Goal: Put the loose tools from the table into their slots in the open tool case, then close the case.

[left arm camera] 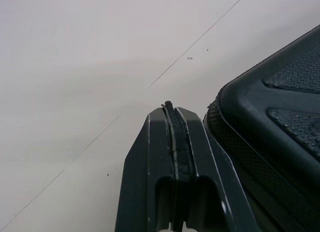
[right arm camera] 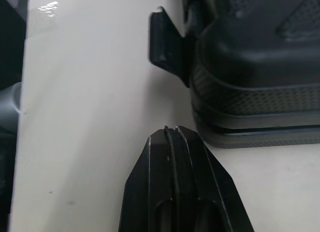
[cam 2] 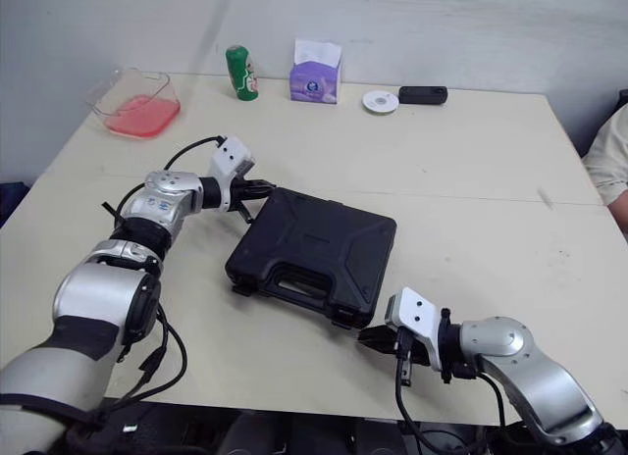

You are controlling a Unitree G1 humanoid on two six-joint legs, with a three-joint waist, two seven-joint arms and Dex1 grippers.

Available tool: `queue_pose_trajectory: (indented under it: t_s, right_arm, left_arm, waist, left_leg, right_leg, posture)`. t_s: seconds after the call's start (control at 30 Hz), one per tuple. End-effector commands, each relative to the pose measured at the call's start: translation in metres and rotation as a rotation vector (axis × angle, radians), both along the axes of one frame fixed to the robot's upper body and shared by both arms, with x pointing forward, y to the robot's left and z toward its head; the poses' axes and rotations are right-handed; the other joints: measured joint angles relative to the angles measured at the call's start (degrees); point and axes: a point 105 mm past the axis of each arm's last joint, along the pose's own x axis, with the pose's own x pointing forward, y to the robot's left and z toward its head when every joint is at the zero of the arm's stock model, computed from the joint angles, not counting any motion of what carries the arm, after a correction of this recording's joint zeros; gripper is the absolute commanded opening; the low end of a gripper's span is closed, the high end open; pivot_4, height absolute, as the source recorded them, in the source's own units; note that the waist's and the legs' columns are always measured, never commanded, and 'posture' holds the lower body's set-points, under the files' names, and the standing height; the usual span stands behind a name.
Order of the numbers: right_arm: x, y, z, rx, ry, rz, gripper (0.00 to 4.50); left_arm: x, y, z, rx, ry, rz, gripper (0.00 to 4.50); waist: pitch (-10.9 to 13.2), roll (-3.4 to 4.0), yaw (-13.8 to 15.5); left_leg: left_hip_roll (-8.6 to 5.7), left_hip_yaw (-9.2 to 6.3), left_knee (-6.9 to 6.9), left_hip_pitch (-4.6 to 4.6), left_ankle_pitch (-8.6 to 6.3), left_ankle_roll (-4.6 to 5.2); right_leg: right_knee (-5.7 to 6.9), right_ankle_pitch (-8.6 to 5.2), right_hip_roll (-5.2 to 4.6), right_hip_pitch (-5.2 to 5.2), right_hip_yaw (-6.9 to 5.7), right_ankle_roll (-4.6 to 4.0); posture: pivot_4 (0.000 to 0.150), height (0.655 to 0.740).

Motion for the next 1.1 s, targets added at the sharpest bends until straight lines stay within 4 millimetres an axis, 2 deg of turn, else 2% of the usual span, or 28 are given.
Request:
queue_pose_trajectory:
  t_s: [0.03,0.27,0.37,0.43,0.63,0.8,0.93,1.1]
  right_arm:
    - [0.007,-0.005,0.008,-0.005,-0.066,-0.028,0.09]
    - [0.018,-0.026,0.018,-0.016,-0.099,-0.097,0.09]
    - [0.026,-0.048,0.031,-0.028,-0.120,-0.162,0.09]
    - [0.026,-0.057,0.034,-0.042,-0.116,-0.177,0.09]
    - [0.020,-0.064,0.031,-0.081,-0.093,-0.161,0.09]
    - [0.016,-0.060,0.030,-0.078,-0.073,-0.141,0.09]
    - [0.008,-0.048,0.026,-0.049,-0.059,-0.119,0.09]
    - [0.011,-0.038,0.027,-0.027,-0.089,-0.129,0.09]
  left_arm:
    - [-0.002,-0.011,0.012,0.014,-0.042,-0.077,0.00]
    - [-0.019,-0.019,0.011,0.009,-0.005,-0.259,0.00]
    - [-0.034,-0.018,0.008,-0.007,0.046,-0.385,0.00]
    - [-0.037,-0.015,0.005,0.011,0.050,-0.408,0.00]
    - [-0.025,-0.004,0.011,0.039,-0.003,-0.297,0.00]
    - [-0.013,-0.002,0.024,0.008,-0.046,-0.188,0.00]
    - [0.003,-0.005,0.019,0.062,-0.095,-0.043,0.00]
    - [0.008,-0.020,0.010,0.078,-0.089,0.000,0.00]
  waist:
    - [0.00,0.00,0.11]
    - [0.00,0.00,0.67]
    - [0.00,0.01,1.09]
    - [0.01,0.04,1.32]
    - [0.01,0.04,1.12]
    - [0.01,0.04,0.96]
    - [0.01,0.04,1.04]
    - [0.01,0.04,1.05]
  left_leg:
    - [0.00,-0.01,0.04,-0.02,0.00,0.00]
    - [-0.04,0.01,0.39,-0.10,-0.10,0.18]
    - [-0.05,0.04,0.51,-0.13,-0.12,0.22]
    - [-0.12,0.06,0.61,-0.20,-0.12,0.22]
    - [-0.07,-0.01,0.67,-0.25,-0.30,0.52]
    - [-0.07,0.00,0.70,-0.24,-0.30,0.52]
    - [-0.05,-0.03,0.70,-0.24,-0.30,0.52]
    - [-0.08,0.00,0.72,-0.25,-0.29,0.51]
  right_leg:
    - [0.00,0.00,0.01,0.00,-0.01,0.00]
    - [0.00,0.02,0.06,0.01,-0.01,0.03]
    - [0.02,0.02,0.11,0.01,-0.04,0.05]
    - [0.02,0.04,0.09,0.01,-0.13,0.07]
    - [0.09,0.11,-0.01,0.07,-0.16,0.21]
    - [0.17,0.12,0.00,0.07,-0.13,0.22]
    - [0.18,0.12,-0.03,0.06,-0.14,0.22]
    - [0.20,0.13,0.00,0.06,-0.14,0.25]
  posture:
    - [0.150,0.7244]
    - [0.150,0.7244]
    - [0.150,0.7244]
    - [0.150,0.7244]
    - [0.150,0.7244]
    - [0.150,0.7244]
    - [0.150,0.7244]
    - [0.150,0.7244]
